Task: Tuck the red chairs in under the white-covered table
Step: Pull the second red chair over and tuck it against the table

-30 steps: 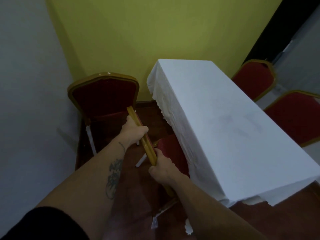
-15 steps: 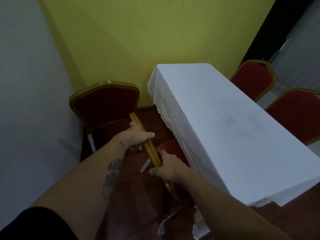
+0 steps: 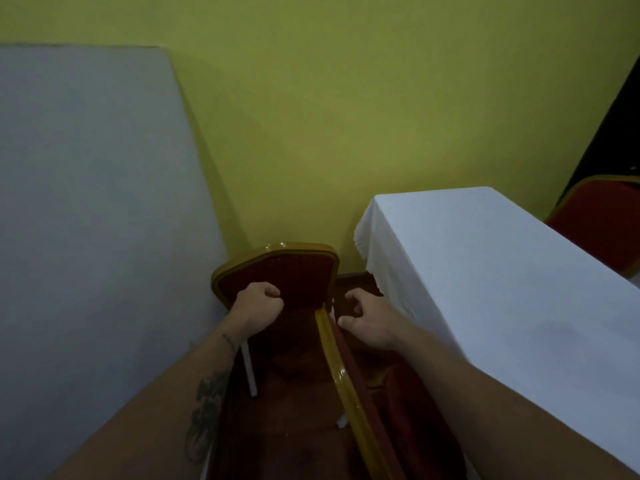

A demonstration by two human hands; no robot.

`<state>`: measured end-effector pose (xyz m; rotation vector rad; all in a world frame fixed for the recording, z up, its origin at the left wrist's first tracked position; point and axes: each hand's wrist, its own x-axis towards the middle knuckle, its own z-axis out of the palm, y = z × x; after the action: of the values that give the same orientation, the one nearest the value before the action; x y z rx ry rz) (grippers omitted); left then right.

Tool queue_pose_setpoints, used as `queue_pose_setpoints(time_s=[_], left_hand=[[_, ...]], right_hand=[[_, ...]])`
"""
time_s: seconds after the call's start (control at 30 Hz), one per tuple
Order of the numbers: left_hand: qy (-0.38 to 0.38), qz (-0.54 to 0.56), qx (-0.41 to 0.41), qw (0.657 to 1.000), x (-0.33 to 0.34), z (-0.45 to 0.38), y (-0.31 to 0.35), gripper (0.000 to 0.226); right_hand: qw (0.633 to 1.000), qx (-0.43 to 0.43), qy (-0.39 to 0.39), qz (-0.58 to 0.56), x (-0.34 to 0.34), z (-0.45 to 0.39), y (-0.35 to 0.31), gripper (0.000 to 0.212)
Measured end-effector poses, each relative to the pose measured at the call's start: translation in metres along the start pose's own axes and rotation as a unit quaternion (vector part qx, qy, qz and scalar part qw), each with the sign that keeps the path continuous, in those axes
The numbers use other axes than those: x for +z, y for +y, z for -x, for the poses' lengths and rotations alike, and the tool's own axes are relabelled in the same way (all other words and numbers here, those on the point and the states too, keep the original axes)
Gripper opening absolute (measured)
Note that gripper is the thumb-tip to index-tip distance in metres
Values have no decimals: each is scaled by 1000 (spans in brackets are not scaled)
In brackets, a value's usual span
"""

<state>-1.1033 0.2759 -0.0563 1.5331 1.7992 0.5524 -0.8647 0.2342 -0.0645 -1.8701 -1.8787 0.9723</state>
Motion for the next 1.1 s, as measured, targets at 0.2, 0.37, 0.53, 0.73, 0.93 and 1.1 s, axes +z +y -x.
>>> queue_pose_setpoints(time_s=[0.2, 0.37, 0.53, 0.73, 0.93, 1.1], left_hand=[[30, -53, 20, 998, -20, -53, 5, 41], [30, -127, 41, 991, -32, -107, 12, 48], [-10, -214, 44, 976, -46, -185, 2, 71], [-135, -244, 57, 959, -43, -251, -24, 57], [-166, -221, 126, 953, -42, -278, -40, 61], [-165, -246, 180, 938, -49, -283, -44, 45]], right_hand=[[999, -32, 5, 20, -18, -78, -23, 66], [996, -45, -10, 80, -12, -132, -46, 66], [986, -13, -18, 164, -3, -192, -69, 66], [966, 21, -28, 257, 13, -262, -90, 78], [957, 50, -39, 283, 36, -293, -79, 70], [952, 54, -13, 301, 38, -294, -84, 65]])
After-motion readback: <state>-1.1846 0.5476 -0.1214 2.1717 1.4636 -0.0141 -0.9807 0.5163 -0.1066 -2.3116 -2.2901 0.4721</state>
